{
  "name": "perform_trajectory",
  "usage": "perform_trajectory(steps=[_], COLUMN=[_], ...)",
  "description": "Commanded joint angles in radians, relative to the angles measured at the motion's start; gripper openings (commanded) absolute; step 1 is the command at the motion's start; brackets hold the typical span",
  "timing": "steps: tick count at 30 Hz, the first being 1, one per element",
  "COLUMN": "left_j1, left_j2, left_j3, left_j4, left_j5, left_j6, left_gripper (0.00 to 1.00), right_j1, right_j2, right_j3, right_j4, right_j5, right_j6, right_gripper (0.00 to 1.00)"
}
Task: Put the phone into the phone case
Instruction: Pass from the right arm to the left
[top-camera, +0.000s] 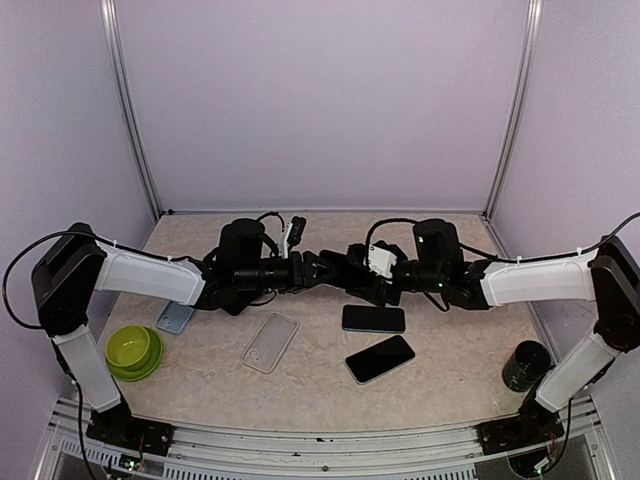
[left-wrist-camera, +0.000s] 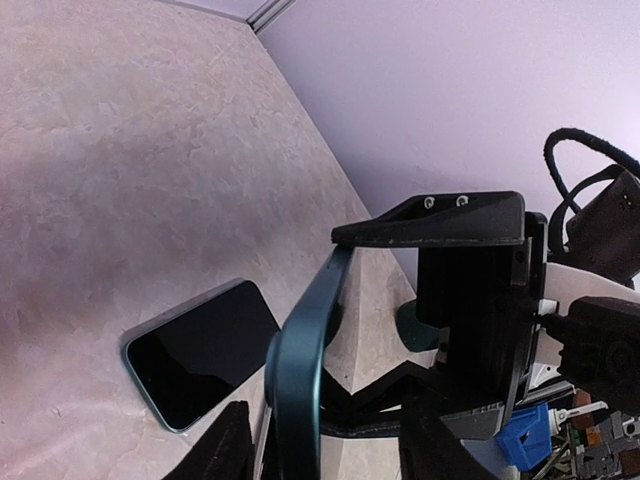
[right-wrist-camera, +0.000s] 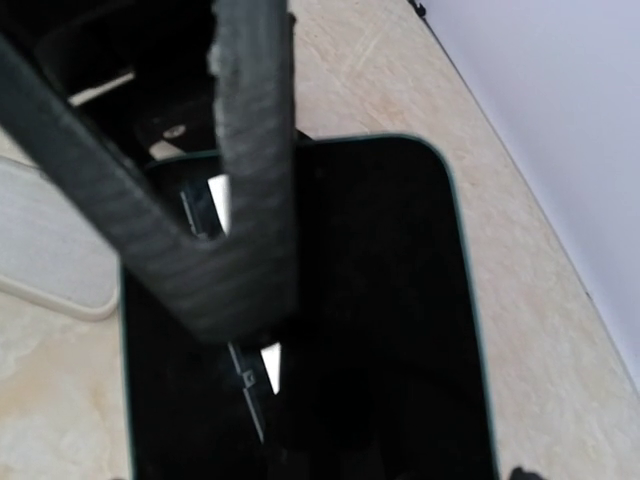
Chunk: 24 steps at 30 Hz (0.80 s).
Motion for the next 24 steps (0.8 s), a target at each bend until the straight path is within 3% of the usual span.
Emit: perform_trajectory(steps=[1, 12, 17, 19, 24], left_j1=[-0.007, -0.007, -0.007, -0.007, -0.007], left_j2=[0.017, 0.036, 0.036, 0.033, 0.02], left_j3=[0.019, 0.023, 0.016, 0.011, -0.002], left_j4=[0.042, 0.033, 0.035, 0.04, 0.056], left_j5=[0.027, 0.028, 0.026, 0.023, 0.013], left_j6=[-0.001, -0.001, 0.005, 0.005, 0.013], left_gripper=[0.45, 0.11, 0.05, 0.02, 0.0], right_j1=[0.022, 0.04, 0.041, 0.041, 0.041], right_j2=[-0.031, -0.032, -0.036, -0.04, -0.05], right_j3=[0.0, -0.003, -0.003, 0.001, 0.016], right_j4=[0.051, 0.055, 0.049, 0.045, 0.03], right_j5=[0.021, 0.071, 0.082, 0.091, 0.114], right_j6=[-0.022, -0.043, -0.04, -0.033, -0.005], right_gripper=[0.22, 0.22, 0.24, 0.28, 0.55])
